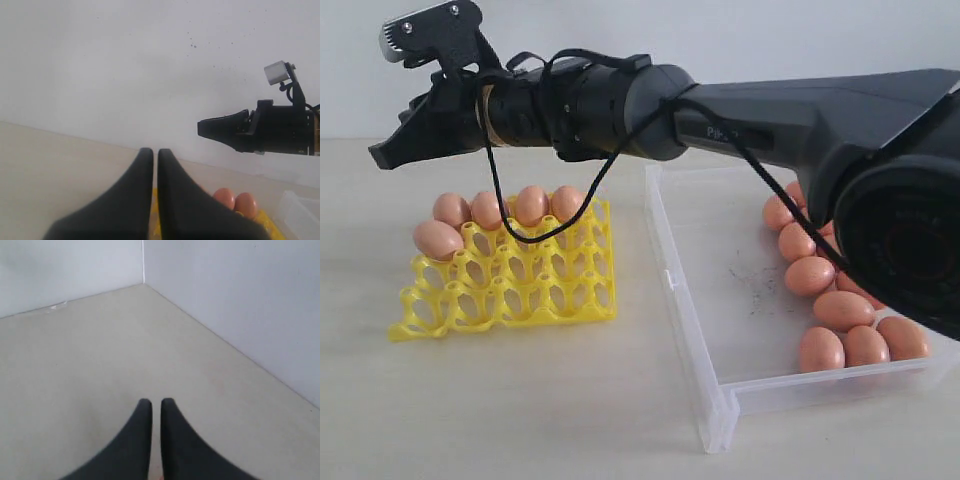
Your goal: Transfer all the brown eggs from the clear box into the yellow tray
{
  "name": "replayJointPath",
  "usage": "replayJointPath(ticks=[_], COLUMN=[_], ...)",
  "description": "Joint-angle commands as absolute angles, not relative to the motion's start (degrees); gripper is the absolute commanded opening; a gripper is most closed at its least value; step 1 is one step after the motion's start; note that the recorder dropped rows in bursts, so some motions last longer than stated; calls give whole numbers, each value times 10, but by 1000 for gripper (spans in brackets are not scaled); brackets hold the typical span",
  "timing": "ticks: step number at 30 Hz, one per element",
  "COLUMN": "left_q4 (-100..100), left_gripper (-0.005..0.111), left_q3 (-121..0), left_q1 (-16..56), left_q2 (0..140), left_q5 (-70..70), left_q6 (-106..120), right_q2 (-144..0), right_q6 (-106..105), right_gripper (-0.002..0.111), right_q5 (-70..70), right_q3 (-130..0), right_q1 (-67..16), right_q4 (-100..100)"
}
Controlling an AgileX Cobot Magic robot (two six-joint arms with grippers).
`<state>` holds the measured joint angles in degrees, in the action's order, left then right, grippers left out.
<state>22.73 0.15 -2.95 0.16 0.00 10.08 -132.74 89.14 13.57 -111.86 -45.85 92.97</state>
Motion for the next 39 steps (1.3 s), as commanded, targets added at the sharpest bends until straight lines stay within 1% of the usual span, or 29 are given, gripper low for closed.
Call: replayJointPath(ticks=[1, 4, 8, 17, 23, 39], left_q4=[229, 229, 229, 229, 229, 229], left_gripper=[4, 4, 4, 4, 4, 4], left_q3=[0, 0, 0, 0, 0, 0], left_q1=[-27, -27, -27, -27, -27, -27], left_q2=[0, 0, 0, 0, 0, 0], left_q5=[0, 0, 0, 0, 0, 0], left_q6=[106, 106, 106, 106, 106, 106], right_q2=[-1308, -1301, -1298, -1300, -1320, -1345], right_q6=[952, 951, 918, 842, 839, 837], right_gripper=[0, 0, 0, 0, 0, 0], right_q5=[158, 169, 235, 218, 173, 150], right_q3=[-1103, -1069, -1022, -948, -949, -997], right_q1=[-451, -442, -429, -439, -450, -451], right_q4=[999, 999, 999, 999, 999, 994])
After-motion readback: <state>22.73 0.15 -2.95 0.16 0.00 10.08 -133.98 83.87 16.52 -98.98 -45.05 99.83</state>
